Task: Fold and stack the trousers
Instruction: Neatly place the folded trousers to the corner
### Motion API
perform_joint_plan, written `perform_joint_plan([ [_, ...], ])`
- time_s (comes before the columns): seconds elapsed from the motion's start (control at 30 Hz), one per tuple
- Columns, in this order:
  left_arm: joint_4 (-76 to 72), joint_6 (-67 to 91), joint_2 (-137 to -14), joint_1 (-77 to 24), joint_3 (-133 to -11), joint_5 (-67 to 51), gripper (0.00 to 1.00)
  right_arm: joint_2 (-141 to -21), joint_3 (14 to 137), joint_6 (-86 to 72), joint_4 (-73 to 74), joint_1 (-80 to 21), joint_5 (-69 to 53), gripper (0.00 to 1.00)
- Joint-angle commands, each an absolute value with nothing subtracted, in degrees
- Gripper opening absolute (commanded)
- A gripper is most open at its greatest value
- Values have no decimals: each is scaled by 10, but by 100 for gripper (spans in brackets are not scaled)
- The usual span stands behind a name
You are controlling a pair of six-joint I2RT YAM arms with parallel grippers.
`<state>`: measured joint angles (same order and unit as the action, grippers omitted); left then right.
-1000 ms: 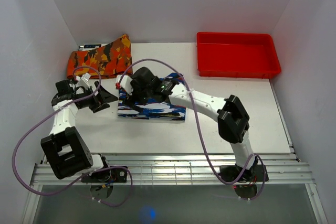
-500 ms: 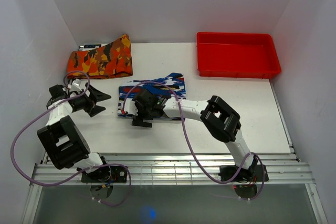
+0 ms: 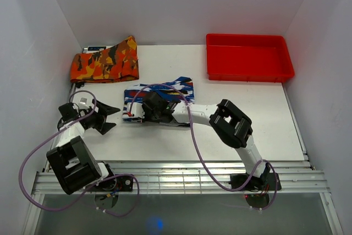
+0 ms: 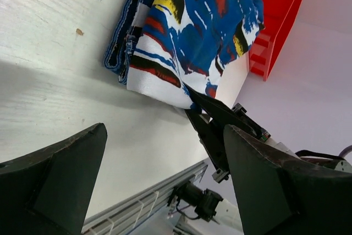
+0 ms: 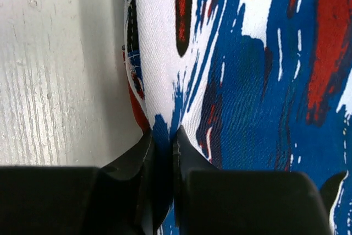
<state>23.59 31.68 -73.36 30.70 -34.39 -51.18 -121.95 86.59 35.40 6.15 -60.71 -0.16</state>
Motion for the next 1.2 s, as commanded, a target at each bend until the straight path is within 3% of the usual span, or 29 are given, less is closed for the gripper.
perform_joint_plan([
  [0.0,163,377,-707,311,-316,-490,98,-1230,917,315,83,-598,-64,8],
  [0.37,42,500,-697,273,-227,-458,98,-1197,965,181,129,-585,-170,8],
  [0.7,-69,600,-663,179,-207,-377,98,-1219,979,174,132,-584,-188,8],
  [1.17,-163,654,-734,144,-181,-343,98,-1220,1000,132,129,-587,-236,8],
])
